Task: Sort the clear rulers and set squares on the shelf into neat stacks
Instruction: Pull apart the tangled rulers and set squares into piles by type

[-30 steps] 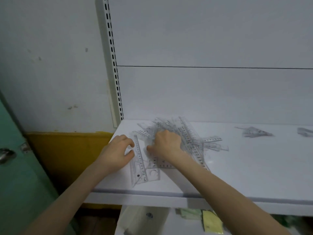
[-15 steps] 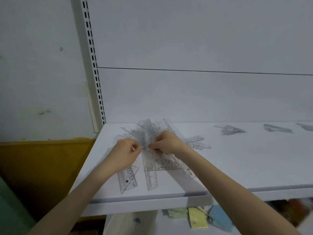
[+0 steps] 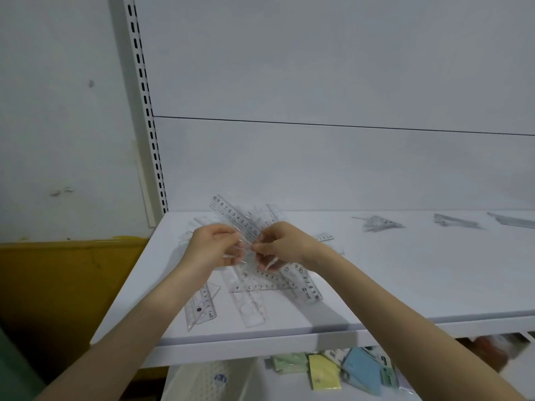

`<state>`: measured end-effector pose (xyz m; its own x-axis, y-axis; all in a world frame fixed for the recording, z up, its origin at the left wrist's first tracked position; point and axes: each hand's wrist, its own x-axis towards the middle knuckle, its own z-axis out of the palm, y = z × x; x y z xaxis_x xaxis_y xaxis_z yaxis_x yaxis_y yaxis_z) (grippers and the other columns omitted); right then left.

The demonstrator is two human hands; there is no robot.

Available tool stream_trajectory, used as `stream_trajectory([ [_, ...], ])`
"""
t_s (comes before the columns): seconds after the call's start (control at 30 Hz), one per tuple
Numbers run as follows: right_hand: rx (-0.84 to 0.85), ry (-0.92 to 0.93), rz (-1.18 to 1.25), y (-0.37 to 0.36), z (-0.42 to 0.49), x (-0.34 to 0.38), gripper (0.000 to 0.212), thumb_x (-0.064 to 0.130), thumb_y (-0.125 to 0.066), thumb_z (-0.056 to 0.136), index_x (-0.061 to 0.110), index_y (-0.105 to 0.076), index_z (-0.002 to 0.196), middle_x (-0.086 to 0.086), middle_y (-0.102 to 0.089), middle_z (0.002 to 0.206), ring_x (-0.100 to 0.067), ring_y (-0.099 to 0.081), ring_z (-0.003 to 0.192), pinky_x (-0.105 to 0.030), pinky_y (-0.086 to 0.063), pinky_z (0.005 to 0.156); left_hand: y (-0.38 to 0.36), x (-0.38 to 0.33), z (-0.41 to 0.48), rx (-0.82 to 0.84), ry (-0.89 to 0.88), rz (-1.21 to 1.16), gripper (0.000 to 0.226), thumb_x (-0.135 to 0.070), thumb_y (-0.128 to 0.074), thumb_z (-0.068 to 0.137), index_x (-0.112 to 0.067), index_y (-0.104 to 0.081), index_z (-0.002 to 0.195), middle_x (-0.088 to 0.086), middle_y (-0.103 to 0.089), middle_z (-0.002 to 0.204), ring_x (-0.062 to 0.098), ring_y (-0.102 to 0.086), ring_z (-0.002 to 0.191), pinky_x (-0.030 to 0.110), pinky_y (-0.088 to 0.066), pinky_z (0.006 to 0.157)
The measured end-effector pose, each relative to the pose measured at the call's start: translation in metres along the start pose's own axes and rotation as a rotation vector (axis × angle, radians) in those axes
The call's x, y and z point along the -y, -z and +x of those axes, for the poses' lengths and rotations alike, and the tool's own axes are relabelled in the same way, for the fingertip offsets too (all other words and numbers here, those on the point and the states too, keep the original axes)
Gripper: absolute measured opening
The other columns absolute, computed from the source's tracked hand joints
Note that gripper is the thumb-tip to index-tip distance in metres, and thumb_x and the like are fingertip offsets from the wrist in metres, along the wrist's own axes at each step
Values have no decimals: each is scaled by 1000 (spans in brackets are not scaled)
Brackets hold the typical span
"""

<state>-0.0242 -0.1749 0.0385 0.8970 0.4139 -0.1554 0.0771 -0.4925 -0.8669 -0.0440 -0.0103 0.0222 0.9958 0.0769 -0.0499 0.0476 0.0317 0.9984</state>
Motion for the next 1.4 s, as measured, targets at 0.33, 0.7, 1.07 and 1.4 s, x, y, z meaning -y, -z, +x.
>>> stream_trajectory([
  [0.33,-184,38,6,17,-38,-16,27,0,-76,76,8,-55,92,-4,-63,67,-18,-62,48,-25,-49,46,-6,-5,-9,60,1,-116,16,9,-55,89,-3,-51,99,19,-59,74,26,-61,59,37,-59,53],
  [0.7,-473,80,-261,77,-112,-70,35,12,-75,76,18,-66,110,9,-63,87,-9,-60,66,-10,-41,49,-105,3,-11,192,15,-123,34,17,-58,82,-7,-41,100,22,-60,67,23,-62,47,37,-59,53],
  [1.07,-628,-44,-425,238,-262,-186,39,26,-77,79,20,-65,116,14,-65,90,-7,-63,81,-13,-46,71,-328,17,-44,277,27,-138,38,15,-55,81,-4,-43,111,17,-61,64,27,-63,54,42,-57,66],
  [1.4,-685,-84,-387,371,-331,-280,32,28,-75,81,23,-61,109,6,-68,102,-8,-65,86,-22,-55,79,-496,19,-44,234,50,-160,44,14,-51,82,2,-41,123,22,-60,74,32,-63,62,38,-56,62],
])
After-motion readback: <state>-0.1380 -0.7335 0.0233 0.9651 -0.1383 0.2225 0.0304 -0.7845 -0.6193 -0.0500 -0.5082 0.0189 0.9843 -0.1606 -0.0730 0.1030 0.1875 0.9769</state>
